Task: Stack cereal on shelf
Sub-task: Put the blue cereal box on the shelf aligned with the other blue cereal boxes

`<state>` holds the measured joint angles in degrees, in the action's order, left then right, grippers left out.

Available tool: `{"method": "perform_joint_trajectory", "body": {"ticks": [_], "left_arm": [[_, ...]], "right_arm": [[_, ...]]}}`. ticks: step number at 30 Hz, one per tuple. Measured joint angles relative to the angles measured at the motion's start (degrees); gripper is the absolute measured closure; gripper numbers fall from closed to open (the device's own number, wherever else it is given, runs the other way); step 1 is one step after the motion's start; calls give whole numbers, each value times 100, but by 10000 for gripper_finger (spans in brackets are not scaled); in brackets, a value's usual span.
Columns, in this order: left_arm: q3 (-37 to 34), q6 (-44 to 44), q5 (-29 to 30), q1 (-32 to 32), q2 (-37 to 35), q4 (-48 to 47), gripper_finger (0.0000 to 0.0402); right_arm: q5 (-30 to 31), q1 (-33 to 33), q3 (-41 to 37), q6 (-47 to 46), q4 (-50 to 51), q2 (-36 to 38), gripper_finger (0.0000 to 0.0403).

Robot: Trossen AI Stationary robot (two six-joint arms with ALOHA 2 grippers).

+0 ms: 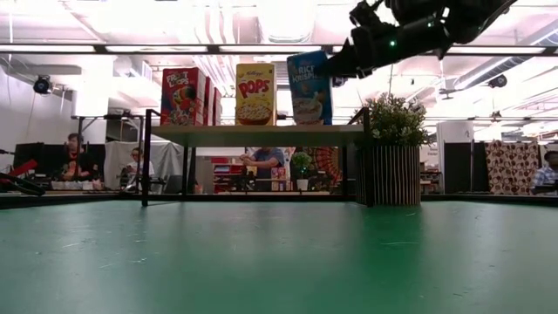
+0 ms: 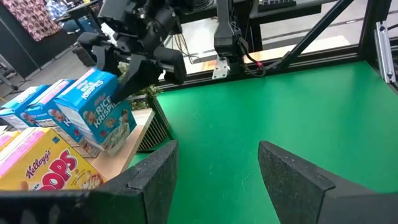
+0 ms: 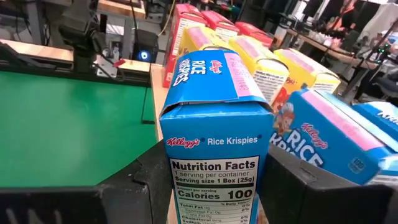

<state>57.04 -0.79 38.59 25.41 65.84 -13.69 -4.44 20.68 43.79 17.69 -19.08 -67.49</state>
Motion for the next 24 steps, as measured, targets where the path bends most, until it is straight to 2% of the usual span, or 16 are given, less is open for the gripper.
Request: {"method": "perform_joint_trajectory", "body": {"ticks": [15,24], "left_arm": [[-4,0,-2,0,-2,2,197],[-4,0,-2,1,-2,8,197]], "right_arm": [[3,11,2,-411,11,-190,223],[-1,105,2,-588,107,-196,167]]}}
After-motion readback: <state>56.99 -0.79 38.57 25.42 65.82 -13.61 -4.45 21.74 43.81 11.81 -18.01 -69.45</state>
